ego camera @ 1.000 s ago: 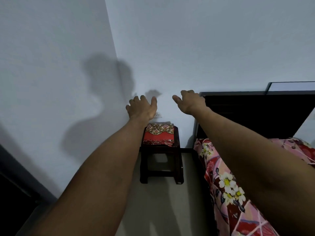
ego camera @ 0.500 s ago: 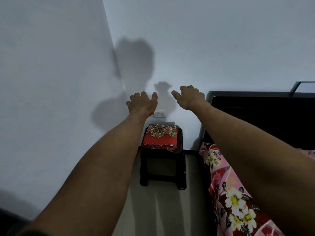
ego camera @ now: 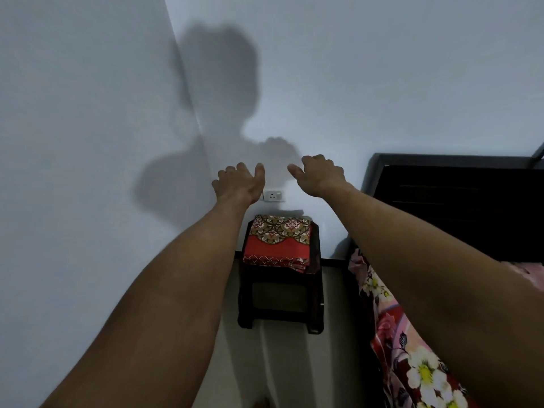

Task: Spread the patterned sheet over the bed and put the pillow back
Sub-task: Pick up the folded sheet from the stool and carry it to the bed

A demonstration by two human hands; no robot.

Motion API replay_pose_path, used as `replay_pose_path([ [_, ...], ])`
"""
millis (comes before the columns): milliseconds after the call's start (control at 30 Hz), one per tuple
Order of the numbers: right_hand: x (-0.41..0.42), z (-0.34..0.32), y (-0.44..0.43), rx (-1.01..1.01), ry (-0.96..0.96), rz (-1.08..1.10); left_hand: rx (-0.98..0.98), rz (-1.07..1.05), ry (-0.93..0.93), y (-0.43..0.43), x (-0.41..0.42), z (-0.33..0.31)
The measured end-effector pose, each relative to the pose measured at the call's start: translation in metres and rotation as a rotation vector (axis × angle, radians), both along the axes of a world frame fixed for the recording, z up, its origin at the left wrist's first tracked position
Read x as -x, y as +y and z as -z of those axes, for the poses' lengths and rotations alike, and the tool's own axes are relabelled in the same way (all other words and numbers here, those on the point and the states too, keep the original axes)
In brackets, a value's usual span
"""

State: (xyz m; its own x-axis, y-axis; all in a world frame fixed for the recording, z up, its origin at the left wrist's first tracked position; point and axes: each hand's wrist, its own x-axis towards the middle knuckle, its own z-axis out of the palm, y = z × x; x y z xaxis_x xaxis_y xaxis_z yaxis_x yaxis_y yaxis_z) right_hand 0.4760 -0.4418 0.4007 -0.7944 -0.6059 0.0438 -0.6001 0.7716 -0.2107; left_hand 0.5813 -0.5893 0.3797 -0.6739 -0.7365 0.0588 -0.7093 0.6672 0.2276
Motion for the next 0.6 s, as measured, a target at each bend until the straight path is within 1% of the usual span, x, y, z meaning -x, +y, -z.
replay_pose_path([
  [267,0.046,0.037,-0.075,-0.038,-0.061,0.07,-0.043,0.073,-0.066,-0.074,0.052,0.04],
  [367,0.058,0.054,-0.088,-0.027,-0.096,0.108,-0.059,0.091,-0.074,-0.094,0.066,0.057],
  [600,0.08,0.118,-0.116,-0.083,-0.185,0.161,-0.138,0.115,-0.113,-0.125,0.094,0.117],
])
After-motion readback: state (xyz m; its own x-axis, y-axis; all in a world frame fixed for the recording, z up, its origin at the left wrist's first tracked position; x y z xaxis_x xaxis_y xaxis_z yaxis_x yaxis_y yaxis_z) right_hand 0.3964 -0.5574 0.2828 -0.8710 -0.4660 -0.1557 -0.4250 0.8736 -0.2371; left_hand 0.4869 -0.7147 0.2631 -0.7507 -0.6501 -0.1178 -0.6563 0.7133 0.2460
